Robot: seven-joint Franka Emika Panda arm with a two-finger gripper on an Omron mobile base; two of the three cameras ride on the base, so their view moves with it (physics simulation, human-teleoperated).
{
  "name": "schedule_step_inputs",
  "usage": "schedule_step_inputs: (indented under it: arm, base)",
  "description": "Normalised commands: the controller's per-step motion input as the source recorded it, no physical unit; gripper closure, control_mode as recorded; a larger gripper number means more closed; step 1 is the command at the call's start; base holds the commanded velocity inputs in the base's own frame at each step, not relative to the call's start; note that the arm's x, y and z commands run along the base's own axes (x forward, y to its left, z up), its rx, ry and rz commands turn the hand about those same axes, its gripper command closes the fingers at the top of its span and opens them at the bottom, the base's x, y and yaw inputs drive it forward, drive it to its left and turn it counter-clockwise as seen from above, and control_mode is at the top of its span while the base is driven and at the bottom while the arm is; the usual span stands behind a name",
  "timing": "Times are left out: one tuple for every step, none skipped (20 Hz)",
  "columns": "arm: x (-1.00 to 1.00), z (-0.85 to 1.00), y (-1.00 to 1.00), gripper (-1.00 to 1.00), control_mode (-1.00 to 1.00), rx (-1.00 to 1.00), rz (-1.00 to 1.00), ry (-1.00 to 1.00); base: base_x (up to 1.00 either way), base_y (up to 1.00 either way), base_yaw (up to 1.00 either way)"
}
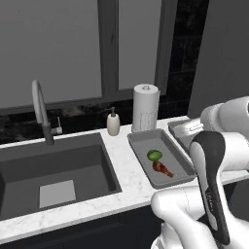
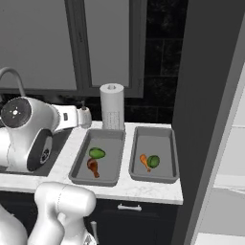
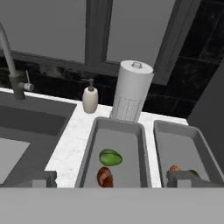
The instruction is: Place one avocado and one chicken drumstick in each tupperware on the nearby counter, to pack two identical lunches.
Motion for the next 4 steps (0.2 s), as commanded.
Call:
schedule_step_inputs:
  arm:
    - [-1.0,0.76,0.0,-1.0,-1.0,0.21,-0.1,-0.1]
    - [-1.0,0.66,0.0,-1.0,-1.0,0.21,-0.1,-0.16]
    - [-1.0,0.61,0.0,-1.0,-1.0,0.23,-0.09,-0.19]
    - [-1.0,0.6,0.0,-1.0,-1.0,0.22,-0.09,-0.27]
  base:
    - [0.0,0.0,0.0]
    - [0.0,0.0,0.0]
    - [0.0,0.0,0.0]
    - [0.0,0.0,0.0]
